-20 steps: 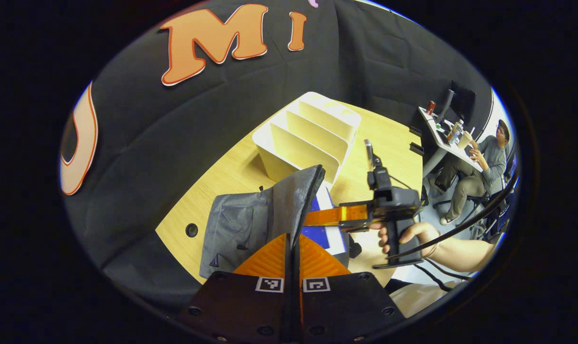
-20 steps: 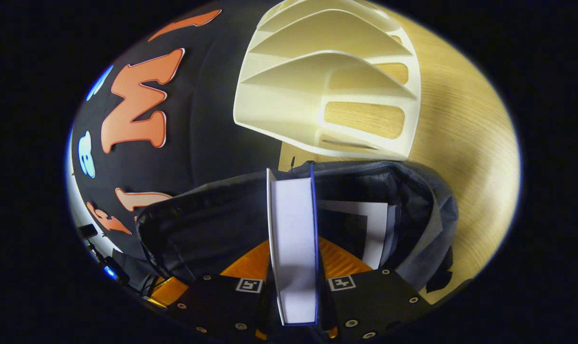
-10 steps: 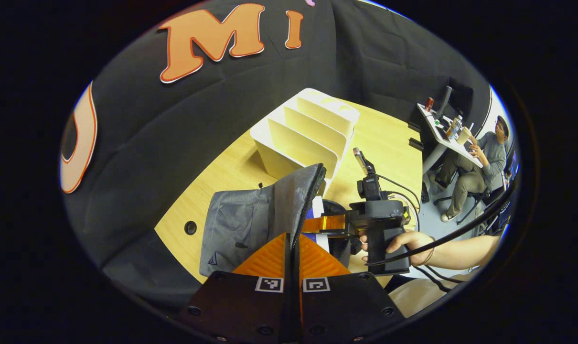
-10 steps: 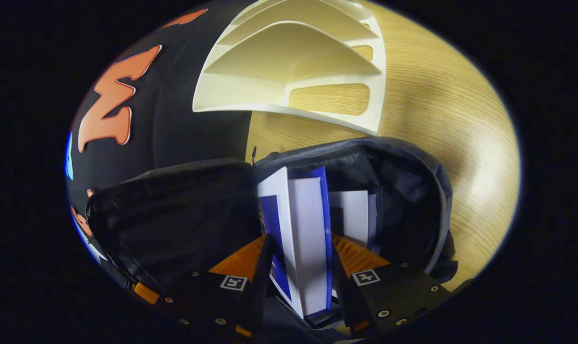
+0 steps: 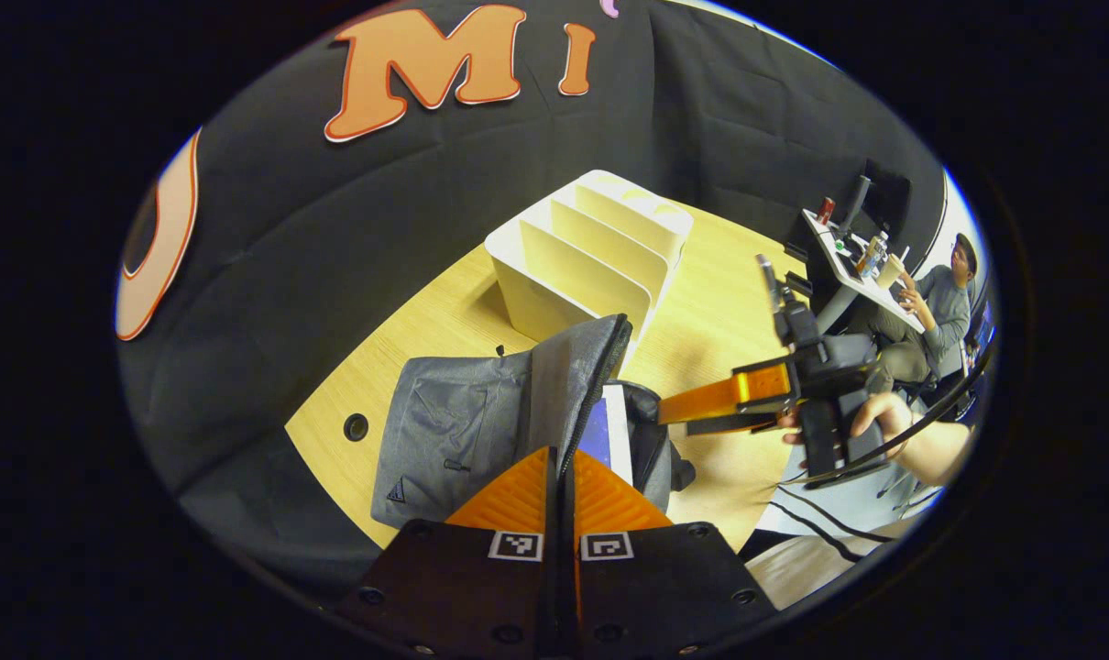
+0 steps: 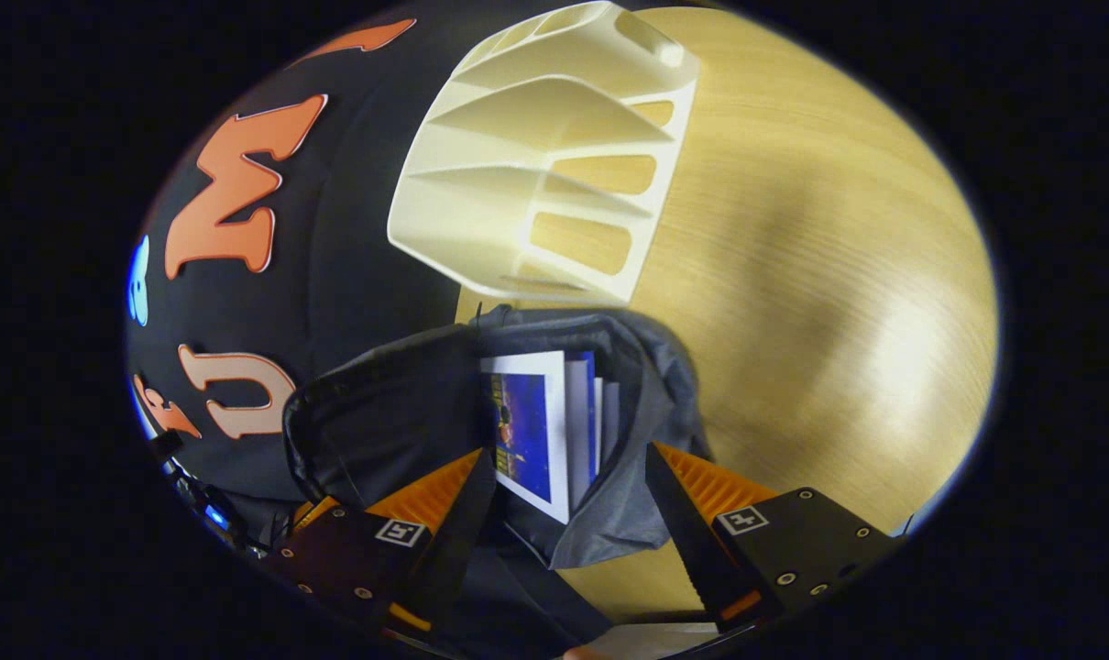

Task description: Open the schoolbag, grab two books from the bookshelf and put them into the schoolbag.

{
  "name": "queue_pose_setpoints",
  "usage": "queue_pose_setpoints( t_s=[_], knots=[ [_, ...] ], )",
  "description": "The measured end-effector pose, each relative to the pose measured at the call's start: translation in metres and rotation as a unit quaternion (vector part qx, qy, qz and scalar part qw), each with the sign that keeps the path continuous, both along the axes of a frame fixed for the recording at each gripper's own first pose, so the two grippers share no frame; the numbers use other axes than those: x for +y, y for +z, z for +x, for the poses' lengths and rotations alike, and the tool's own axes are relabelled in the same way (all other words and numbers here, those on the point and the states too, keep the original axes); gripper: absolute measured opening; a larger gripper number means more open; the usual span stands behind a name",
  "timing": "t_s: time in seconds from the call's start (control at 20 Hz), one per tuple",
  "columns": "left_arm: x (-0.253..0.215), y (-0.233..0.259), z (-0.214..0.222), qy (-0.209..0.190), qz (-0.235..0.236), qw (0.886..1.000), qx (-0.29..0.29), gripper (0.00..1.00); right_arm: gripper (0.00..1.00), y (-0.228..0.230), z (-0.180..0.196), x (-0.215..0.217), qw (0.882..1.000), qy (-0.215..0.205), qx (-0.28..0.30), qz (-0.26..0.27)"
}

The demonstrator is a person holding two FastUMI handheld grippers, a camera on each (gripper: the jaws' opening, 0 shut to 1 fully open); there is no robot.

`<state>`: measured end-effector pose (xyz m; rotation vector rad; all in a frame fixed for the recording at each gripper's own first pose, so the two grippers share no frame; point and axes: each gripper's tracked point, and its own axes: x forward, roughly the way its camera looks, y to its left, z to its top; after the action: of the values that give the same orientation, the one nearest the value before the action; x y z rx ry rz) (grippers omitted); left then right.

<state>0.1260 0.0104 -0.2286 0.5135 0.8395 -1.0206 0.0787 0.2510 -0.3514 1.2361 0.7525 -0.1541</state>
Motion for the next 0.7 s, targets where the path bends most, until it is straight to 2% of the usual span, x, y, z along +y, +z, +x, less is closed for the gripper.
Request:
queue_pose_setpoints(
  t_s=[0.05, 0.1, 0.2, 0.35, 0.4, 0.45, 0.55, 0.65, 0.7],
  knots=[
    [-0.001, -0.003, -0.005, -0.005, -0.001, 1.0, 0.004, 0.07, 0.99, 0.001, -0.009, -0.011, 1.0, -0.013, 0.002, 0.001],
    [-0.004, -0.006, -0.009, -0.009, -0.002, 1.0, 0.009, 0.03, 0.99, 0.003, -0.019, -0.021, 1.0, -0.023, 0.005, 0.002],
    [-0.006, -0.012, -0.017, -0.015, -0.003, 1.0, 0.019, 0.05, 0.99, 0.005, -0.034, -0.037, 0.999, -0.035, 0.012, -0.005],
    [-0.007, -0.019, -0.03, -0.023, -0.013, 0.999, 0.043, 0.11, 0.99, 0.007, -0.051, -0.057, 0.999, -0.035, 0.02, -0.028],
    [-0.01, -0.022, -0.036, -0.02, -0.015, 0.998, 0.057, 0.24, 0.99, 0.008, -0.054, -0.063, 0.999, -0.033, 0.024, -0.034],
    [-0.011, -0.027, -0.043, -0.015, -0.021, 0.997, 0.077, 0.2, 0.99, 0.008, -0.055, -0.069, 0.998, -0.028, 0.028, -0.039],
    [-0.011, -0.035, -0.054, 0.005, -0.034, 0.993, 0.113, 0.35, 0.99, 0.01, -0.055, -0.082, 0.998, -0.007, 0.036, -0.051],
    [-0.012, -0.039, -0.065, 0.031, -0.04, 0.99, 0.133, 0.65, 0.99, 0.012, -0.054, -0.101, 0.996, 0.027, 0.05, -0.075],
    [-0.015, -0.043, -0.066, 0.051, -0.041, 0.989, 0.134, 0.84, 0.99, 0.016, -0.053, -0.111, 0.994, 0.042, 0.059, -0.087]
  ],
)
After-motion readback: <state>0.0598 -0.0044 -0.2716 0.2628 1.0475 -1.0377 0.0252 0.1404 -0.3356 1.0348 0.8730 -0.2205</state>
